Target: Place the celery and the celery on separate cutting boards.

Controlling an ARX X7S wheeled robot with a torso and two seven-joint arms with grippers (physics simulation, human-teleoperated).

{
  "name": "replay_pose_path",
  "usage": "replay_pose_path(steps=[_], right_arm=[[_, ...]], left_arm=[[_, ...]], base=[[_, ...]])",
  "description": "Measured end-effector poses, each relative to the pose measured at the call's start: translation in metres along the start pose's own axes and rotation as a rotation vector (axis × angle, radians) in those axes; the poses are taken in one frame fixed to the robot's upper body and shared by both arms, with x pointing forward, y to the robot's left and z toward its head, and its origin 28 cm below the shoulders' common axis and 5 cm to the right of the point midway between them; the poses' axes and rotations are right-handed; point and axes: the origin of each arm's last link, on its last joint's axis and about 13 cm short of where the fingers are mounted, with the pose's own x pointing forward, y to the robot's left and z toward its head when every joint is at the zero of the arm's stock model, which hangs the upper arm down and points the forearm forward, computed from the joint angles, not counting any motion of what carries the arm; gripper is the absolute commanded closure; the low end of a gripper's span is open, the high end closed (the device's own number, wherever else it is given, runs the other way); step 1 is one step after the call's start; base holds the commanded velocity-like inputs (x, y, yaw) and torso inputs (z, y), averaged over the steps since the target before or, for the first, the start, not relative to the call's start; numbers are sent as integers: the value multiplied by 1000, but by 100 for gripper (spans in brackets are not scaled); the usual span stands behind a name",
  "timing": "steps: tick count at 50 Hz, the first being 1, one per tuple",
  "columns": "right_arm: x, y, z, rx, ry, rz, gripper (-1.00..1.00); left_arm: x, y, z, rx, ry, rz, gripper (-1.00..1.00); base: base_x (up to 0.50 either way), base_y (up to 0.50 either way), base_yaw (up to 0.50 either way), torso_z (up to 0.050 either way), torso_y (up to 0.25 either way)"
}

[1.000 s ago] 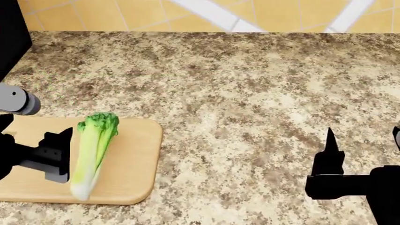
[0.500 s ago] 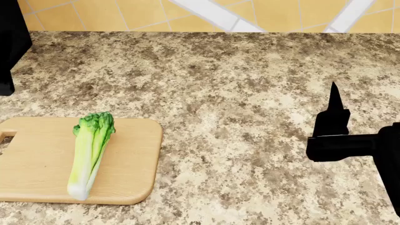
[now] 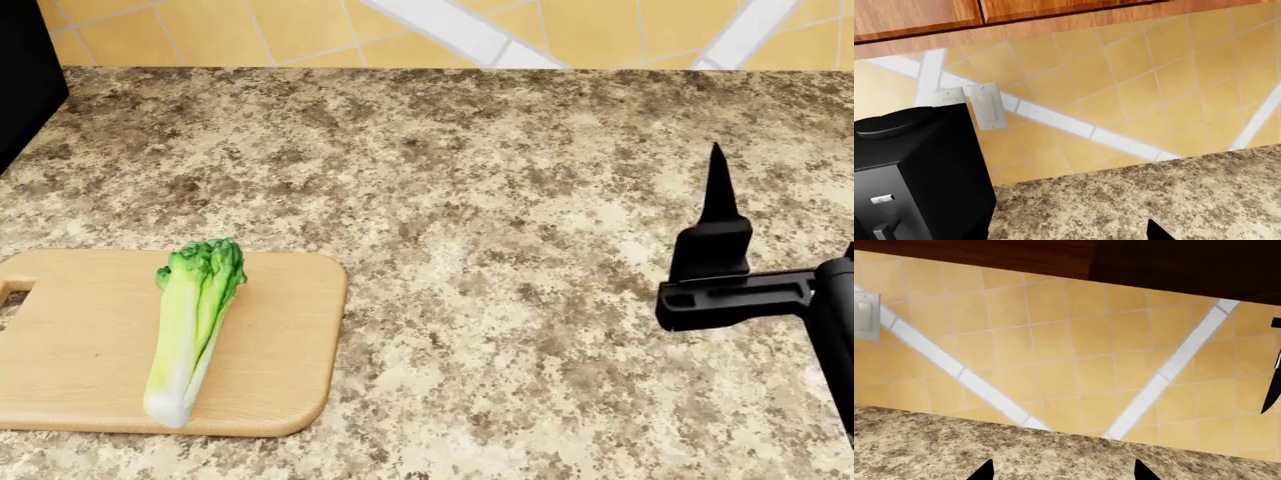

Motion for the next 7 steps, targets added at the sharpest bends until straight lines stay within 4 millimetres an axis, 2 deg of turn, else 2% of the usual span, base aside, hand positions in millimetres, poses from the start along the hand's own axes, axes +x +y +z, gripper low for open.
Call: replay_pose_path(steps=[7], right_arm=[[1, 0, 0, -11, -29, -9, -100]], left_arm=[[-3, -1, 11, 18, -11, 6, -100]], base=[[0, 0, 0, 0, 0]])
